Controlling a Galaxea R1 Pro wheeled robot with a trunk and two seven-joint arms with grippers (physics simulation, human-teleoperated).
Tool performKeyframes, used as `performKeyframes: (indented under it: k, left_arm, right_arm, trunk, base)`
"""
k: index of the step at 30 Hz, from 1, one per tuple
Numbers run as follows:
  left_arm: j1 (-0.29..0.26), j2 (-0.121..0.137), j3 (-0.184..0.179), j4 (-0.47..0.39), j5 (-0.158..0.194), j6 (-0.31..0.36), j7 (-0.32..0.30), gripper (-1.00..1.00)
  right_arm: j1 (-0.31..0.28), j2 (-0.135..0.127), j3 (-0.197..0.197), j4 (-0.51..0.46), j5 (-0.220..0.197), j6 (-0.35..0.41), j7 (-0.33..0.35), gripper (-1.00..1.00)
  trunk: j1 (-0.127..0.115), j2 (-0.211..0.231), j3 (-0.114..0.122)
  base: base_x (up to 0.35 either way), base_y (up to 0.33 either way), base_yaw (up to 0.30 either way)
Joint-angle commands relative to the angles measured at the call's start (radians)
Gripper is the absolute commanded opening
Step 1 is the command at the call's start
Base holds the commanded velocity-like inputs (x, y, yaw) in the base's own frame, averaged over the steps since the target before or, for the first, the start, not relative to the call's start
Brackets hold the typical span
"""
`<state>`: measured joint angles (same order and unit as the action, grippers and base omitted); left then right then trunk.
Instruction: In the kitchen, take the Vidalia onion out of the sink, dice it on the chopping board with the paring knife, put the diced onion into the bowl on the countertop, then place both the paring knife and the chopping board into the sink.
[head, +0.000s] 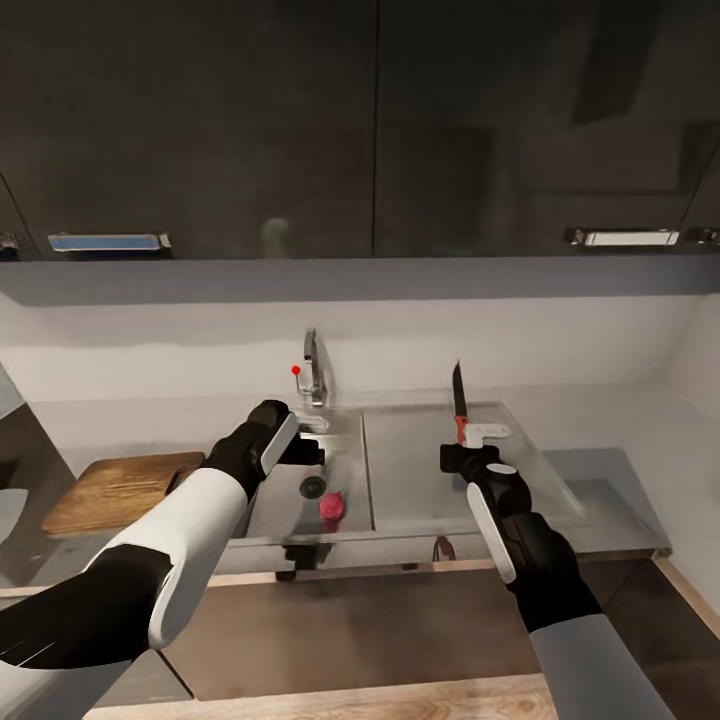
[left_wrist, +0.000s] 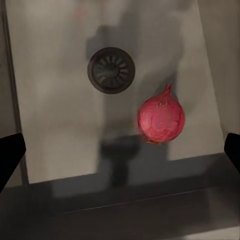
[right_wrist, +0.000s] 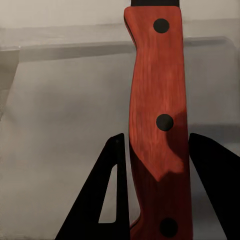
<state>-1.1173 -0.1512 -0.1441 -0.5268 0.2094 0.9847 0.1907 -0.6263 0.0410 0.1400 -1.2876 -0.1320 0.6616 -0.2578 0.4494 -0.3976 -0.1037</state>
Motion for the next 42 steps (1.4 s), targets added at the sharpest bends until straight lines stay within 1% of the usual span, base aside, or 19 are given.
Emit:
performKeyframes:
  k: [1, 6, 15, 20, 28, 36, 40, 42]
  left_arm:
    - [-0.001, 0.001, -0.005, -0.001, 0.011, 0.003, 0.009, 1.0]
    - [-0.001, 0.0, -0.005, -0.001, 0.011, 0.003, 0.008, 1.0]
    - [-0.001, -0.001, -0.005, 0.0, 0.011, 0.002, 0.006, 1.0]
    - [-0.001, -0.001, -0.005, 0.007, 0.011, 0.001, 0.006, 1.0]
    - [0.001, -0.001, -0.005, 0.014, 0.011, -0.012, 0.004, 1.0]
    - [0.011, 0.0, -0.005, 0.05, 0.011, -0.015, 0.004, 1.0]
    - [0.03, 0.003, -0.006, 0.056, 0.01, -0.015, 0.004, 1.0]
    - [0.037, 0.004, -0.006, 0.057, 0.011, -0.03, 0.004, 1.0]
  right_arm:
    - [-0.001, 0.0, 0.002, -0.004, -0.011, 0.006, -0.009, -1.0]
    - [-0.001, -0.001, 0.003, -0.023, -0.01, 0.014, -0.009, -1.0]
    - [-0.001, -0.001, 0.003, -0.027, -0.009, 0.015, -0.009, -1.0]
    - [-0.001, -0.001, 0.002, -0.027, -0.009, 0.015, -0.009, -1.0]
    - [-0.001, -0.001, 0.001, -0.027, -0.009, 0.015, -0.009, -1.0]
    - [-0.001, -0.001, 0.0, -0.027, -0.009, 0.015, -0.009, -1.0]
    - [-0.001, -0.001, 0.0, -0.027, -0.009, 0.015, -0.009, -1.0]
    - [-0.001, -0.001, 0.0, -0.027, -0.009, 0.015, -0.009, -1.0]
  trunk:
    - [0.001, -0.002, -0.003]
    - [0.001, -0.002, -0.009]
    - [0.001, -0.002, -0.022]
    - [0.001, -0.002, -0.03]
    - [0.001, -0.002, -0.043]
    - [0.001, -0.002, -0.056]
    - [0.001, -0.002, -0.062]
    - [0.001, -0.002, -0.065]
  base:
    - [0.003, -0.002, 0.0]
    - [0.001, -0.001, 0.0]
    - [0.019, -0.001, 0.0]
    - [0.138, -0.08, 0.0]
    - [0.198, -0.186, 0.0]
    - [0.075, -0.074, 0.0]
    - [0.003, -0.003, 0.0]
    - [0.0, 0.0, 0.0]
